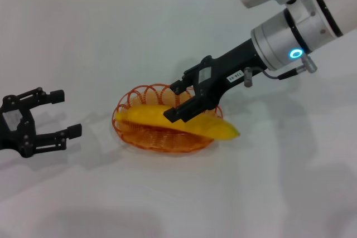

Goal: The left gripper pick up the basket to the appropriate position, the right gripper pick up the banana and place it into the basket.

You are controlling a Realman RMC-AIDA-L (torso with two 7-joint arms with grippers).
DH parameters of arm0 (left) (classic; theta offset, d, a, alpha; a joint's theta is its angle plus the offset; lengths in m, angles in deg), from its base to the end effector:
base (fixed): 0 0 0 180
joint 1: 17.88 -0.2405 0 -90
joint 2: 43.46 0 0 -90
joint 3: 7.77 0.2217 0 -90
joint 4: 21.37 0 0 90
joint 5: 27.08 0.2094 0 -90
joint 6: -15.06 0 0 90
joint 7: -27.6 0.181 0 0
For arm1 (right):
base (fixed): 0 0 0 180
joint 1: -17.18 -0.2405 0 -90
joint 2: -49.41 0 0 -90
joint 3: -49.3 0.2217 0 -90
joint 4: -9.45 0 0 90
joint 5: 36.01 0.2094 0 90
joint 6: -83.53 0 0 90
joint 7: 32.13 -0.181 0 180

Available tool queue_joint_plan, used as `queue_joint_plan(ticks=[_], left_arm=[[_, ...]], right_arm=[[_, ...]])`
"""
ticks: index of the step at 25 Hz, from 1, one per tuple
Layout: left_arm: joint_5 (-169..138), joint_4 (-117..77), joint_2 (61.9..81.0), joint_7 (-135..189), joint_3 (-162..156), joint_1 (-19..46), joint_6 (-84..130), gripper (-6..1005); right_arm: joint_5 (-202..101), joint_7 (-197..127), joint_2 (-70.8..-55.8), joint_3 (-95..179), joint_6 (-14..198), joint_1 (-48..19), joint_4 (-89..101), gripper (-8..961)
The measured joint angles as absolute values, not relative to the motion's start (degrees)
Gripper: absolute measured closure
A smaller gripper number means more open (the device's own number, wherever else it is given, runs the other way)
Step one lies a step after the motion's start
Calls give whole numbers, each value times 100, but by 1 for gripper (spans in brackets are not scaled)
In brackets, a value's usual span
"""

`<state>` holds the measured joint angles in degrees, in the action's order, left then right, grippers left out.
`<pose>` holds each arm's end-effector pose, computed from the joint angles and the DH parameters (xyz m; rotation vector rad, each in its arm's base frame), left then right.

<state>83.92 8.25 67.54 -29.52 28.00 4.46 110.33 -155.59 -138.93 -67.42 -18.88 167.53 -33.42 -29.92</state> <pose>-0.2811 0.2878 0.0274 -2.6451 -0.3503 -0.6667 0.1244 0.3544 -0.0691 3.0508 -0.5423 -0.0909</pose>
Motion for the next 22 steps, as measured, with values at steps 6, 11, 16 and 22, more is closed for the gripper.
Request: queue_joint_plan(ticks=[6, 11, 16, 22], left_arm=[[8391, 825, 6720, -2955, 2800, 361, 11034, 119], [8391, 825, 6719, -2953, 2786, 347, 11034, 119], [8393, 825, 6719, -2953, 2784, 347, 11034, 119], [8393, 825, 6710, -2950, 2777, 331, 11039, 119]], right_arm=[[-15583, -13619, -6718, -1273, 17158, -2924, -3232, 191], [-15568, -12769, -6722, -294, 17889, -2209, -3653, 191], [-15598, -11442, -6712, 581, 18167, -1444, -3667, 190], [-15604, -9503, -6720, 1318, 18047, -731, -3385, 190]])
